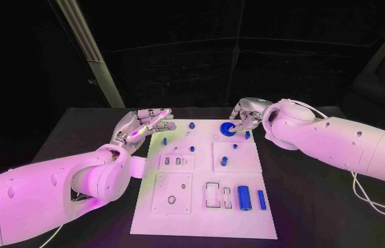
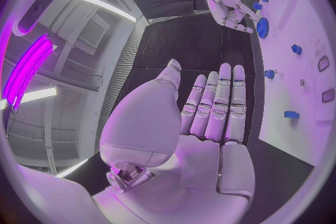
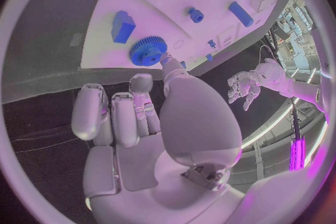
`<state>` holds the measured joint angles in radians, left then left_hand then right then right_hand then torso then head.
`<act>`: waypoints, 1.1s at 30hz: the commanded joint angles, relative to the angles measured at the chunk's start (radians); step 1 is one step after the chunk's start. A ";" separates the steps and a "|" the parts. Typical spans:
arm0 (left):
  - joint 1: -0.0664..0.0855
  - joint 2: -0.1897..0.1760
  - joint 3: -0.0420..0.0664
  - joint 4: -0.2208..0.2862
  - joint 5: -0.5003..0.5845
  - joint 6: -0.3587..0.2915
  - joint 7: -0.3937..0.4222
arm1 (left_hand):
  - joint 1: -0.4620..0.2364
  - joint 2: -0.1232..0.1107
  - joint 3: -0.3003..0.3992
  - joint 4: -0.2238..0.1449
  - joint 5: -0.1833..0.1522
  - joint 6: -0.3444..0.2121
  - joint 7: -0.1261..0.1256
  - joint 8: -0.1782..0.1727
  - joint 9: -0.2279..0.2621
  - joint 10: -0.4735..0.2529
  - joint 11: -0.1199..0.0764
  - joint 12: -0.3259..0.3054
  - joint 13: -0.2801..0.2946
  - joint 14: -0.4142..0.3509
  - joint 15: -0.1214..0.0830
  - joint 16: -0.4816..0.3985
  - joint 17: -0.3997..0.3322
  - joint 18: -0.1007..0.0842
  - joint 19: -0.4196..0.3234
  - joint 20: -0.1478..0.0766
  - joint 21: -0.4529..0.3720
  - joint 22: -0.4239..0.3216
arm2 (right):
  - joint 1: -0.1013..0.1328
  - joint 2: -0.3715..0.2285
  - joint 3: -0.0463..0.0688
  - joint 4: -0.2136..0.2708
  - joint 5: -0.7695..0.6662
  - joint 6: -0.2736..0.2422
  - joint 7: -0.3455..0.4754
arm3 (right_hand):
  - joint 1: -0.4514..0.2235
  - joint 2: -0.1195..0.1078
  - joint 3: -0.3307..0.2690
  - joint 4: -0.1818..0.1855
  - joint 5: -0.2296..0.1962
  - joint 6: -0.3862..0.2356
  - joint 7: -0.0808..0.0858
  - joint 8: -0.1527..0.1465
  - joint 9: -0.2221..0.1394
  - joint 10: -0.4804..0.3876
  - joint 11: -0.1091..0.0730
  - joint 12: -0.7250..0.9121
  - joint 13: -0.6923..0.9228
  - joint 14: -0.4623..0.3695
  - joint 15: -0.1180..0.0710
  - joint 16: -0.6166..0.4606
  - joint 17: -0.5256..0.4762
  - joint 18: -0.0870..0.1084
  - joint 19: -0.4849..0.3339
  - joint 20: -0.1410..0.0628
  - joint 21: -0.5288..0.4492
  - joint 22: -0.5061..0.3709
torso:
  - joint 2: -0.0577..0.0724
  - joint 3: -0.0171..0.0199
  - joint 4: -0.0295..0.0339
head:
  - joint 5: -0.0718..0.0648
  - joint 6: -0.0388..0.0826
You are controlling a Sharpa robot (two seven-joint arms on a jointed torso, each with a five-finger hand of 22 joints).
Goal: Assemble the parts on the task board
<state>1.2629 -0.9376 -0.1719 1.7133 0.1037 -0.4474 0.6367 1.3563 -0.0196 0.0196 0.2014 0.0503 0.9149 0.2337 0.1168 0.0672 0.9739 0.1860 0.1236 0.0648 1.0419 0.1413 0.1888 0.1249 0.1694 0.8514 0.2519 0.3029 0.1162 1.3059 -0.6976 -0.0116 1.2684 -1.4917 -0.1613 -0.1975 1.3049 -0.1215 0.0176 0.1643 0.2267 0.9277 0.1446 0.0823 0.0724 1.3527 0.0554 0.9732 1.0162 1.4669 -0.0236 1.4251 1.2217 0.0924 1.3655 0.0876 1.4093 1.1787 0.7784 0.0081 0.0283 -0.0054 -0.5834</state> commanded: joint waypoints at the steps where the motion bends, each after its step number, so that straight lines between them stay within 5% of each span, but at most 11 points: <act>1: 0.001 0.001 0.001 0.000 -0.006 0.016 0.004 | 0.000 0.008 -0.003 -0.004 0.000 0.005 0.000 -0.005 -0.001 -0.006 0.000 -0.005 -0.001 0.006 0.000 -0.007 0.001 0.015 0.007 0.001 -0.004 -0.001 | 0.002 0.004 0.001 -0.002 -0.035 0.043 -0.012 | 0.019 -0.001 -0.010 0.015 0.004 -0.006 0.006 0.009 0.001 0.053 0.002 0.184 0.175 0.059 0.006 0.038 0.079 -0.017 0.005 0.002 0.006 0.011 | 0.000 -0.0002 0.0003 | 0.000 0.000; 15: 0.001 0.003 0.001 -0.003 -0.006 0.019 0.001 | 0.001 0.008 -0.003 -0.005 0.000 0.006 -0.001 -0.006 -0.001 -0.006 -0.001 -0.006 -0.001 0.007 -0.001 -0.008 0.002 0.015 0.008 0.000 -0.004 -0.002 | 0.001 0.029 0.001 -0.017 -0.062 0.051 -0.007 | 0.043 0.015 -0.025 0.030 0.004 -0.001 0.010 0.024 0.002 0.143 0.012 0.452 0.427 0.081 0.016 0.103 0.231 -0.019 0.015 0.011 0.016 0.028 | 0.001 0.0002 0.0006 | -0.002 -0.003; 33: 0.001 0.005 0.001 -0.006 -0.006 0.022 -0.003 | 0.001 0.008 -0.004 -0.006 0.000 0.006 -0.001 -0.007 -0.001 -0.006 -0.001 -0.006 -0.001 0.007 -0.001 -0.008 0.001 0.015 0.008 0.000 -0.005 -0.002 | 0.000 0.052 0.000 -0.036 -0.117 0.080 -0.008 | 0.086 0.050 -0.002 -0.021 -0.018 0.026 0.008 0.040 0.003 0.182 0.010 0.532 0.498 0.089 0.016 0.121 0.279 -0.027 0.038 0.012 0.036 0.071 | 0.000 0.0009 0.0003 | -0.002 -0.010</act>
<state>1.2628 -0.9335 -0.1720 1.7067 0.1036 -0.4406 0.6321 1.3563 -0.0196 0.0168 0.1985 0.0503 0.9148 0.2337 0.1168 0.0672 0.9739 0.1860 0.1236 0.0648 1.0419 0.1413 0.1848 0.1249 0.1694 0.8514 0.2519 0.3029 0.1150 1.3046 -0.6459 -0.0120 1.2327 -1.5771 -0.1020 -0.2044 1.3807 -0.0693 0.0155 0.1511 0.2117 0.9458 0.1539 0.1161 0.0745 1.4597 0.0643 1.4986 1.3080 1.4668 -0.0160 1.5411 1.3081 0.0770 1.3962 0.1001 1.4404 1.2491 0.7790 0.0086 0.0290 -0.0070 -0.5927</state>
